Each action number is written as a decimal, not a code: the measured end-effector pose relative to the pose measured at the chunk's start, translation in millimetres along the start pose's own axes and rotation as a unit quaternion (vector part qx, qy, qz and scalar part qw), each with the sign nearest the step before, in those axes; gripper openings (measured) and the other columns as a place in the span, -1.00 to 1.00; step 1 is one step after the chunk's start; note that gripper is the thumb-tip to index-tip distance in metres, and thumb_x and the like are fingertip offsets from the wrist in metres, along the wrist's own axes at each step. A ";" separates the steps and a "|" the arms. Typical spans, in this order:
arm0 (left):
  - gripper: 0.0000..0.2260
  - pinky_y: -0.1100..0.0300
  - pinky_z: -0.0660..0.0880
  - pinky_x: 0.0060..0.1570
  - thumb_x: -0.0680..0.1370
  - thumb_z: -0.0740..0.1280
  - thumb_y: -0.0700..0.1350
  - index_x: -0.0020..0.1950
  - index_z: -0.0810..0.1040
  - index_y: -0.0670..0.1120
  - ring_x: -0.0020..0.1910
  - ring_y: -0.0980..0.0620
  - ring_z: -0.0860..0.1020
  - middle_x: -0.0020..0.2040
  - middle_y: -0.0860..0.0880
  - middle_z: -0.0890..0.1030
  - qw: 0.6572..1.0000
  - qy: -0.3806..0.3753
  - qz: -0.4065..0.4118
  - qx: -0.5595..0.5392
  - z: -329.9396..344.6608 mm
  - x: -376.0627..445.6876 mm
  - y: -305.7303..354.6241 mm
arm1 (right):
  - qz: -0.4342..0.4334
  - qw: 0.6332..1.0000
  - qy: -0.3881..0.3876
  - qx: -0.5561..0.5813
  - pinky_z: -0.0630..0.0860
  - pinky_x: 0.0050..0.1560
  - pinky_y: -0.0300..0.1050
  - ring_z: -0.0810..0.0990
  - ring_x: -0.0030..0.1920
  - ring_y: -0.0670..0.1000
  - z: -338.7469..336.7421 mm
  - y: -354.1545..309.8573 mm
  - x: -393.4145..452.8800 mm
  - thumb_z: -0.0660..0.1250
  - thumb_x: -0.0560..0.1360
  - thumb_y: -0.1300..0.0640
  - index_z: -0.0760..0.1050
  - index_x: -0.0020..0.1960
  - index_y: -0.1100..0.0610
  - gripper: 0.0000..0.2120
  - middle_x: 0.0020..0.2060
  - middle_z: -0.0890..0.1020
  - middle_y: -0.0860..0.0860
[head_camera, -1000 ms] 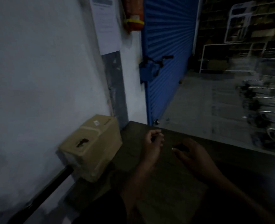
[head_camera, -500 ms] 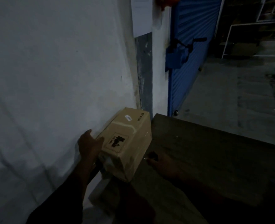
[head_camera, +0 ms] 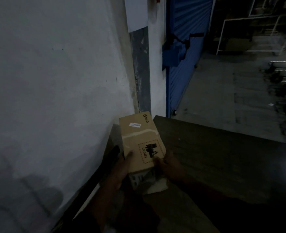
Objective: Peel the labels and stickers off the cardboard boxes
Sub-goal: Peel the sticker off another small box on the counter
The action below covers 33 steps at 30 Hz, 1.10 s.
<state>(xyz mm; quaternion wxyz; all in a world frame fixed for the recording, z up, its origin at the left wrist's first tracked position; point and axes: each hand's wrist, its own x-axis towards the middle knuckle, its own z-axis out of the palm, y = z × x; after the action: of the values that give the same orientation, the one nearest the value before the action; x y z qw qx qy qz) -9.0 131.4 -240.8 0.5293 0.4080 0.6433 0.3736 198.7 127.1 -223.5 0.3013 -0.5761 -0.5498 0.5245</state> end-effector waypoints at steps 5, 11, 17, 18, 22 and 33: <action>-0.69 0.22 0.58 -0.12 0.54 0.29 0.21 0.26 0.45 0.20 0.05 0.13 0.63 0.10 0.14 0.65 0.998 -0.059 0.016 0.000 44.0 -6.7 8.2 | 0.078 0.991 0.103 -0.040 0.49 -0.39 -0.28 0.56 -0.20 -0.17 -38.9 8.7 -8.1 0.34 0.53 -0.16 0.35 0.12 0.00 -0.68 -0.11 0.52 -0.13; -0.63 0.03 0.59 0.10 0.53 0.33 0.23 0.29 0.48 0.18 0.11 0.06 0.64 0.11 0.10 0.68 0.980 -0.185 -0.014 0.075 116.8 -11.9 14.7 | 0.134 0.966 0.187 -0.122 0.60 -0.29 -0.16 0.66 -0.28 -0.15 -114.0 52.6 -65.0 0.17 0.56 -0.28 0.49 -0.05 -0.05 -0.67 -0.22 0.66 -0.09; -0.60 0.00 0.59 0.13 0.48 0.38 0.26 0.26 0.51 0.15 0.06 0.07 0.67 0.07 0.08 0.70 0.939 -0.308 -0.020 0.155 208.1 -25.7 37.3 | 0.202 0.946 0.227 -0.116 0.69 -0.18 -0.02 0.71 -0.32 -0.10 -178.5 87.2 -135.0 0.13 0.52 -0.39 0.60 -0.14 0.01 -0.49 -0.29 0.71 -0.08; -0.58 -0.04 0.58 0.16 0.46 0.40 0.27 0.25 0.52 0.16 0.05 0.07 0.67 0.06 0.08 0.70 0.932 -0.319 -0.011 0.170 222.4 -28.1 38.9 | 0.207 0.941 0.244 -0.114 0.69 -0.19 0.00 0.71 -0.34 -0.09 -186.6 91.9 -146.4 0.15 0.52 -0.37 0.60 -0.16 0.02 -0.50 -0.30 0.71 -0.08; -0.62 -0.05 0.60 0.12 0.44 0.44 0.24 0.21 0.54 0.17 0.01 0.07 0.69 0.04 0.06 0.71 0.909 -0.363 0.023 0.205 268.8 -43.3 44.3 | 0.186 0.933 0.290 -0.104 0.68 -0.20 -0.07 0.70 -0.31 -0.13 -211.7 107.2 -189.0 0.24 0.53 -0.31 0.57 -0.09 -0.05 -0.65 -0.24 0.71 -0.10; -0.64 -0.06 0.57 0.15 0.56 0.37 -0.02 0.36 0.48 0.07 0.15 0.05 0.61 0.20 0.03 0.62 0.875 -0.388 0.079 0.277 337.7 -60.4 77.8 | 0.087 0.850 0.379 -0.356 0.42 0.05 -0.14 0.50 0.06 -0.04 -333.2 123.2 -229.8 0.38 0.52 -0.07 0.51 0.07 0.02 -0.78 0.09 0.55 0.01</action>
<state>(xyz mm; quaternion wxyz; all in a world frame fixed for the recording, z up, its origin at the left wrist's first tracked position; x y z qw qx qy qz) 340.4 122.5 -201.2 0.5703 0.7000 0.4287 0.0320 585.1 -41.0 -185.3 0.2135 -0.8434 -0.4897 0.0575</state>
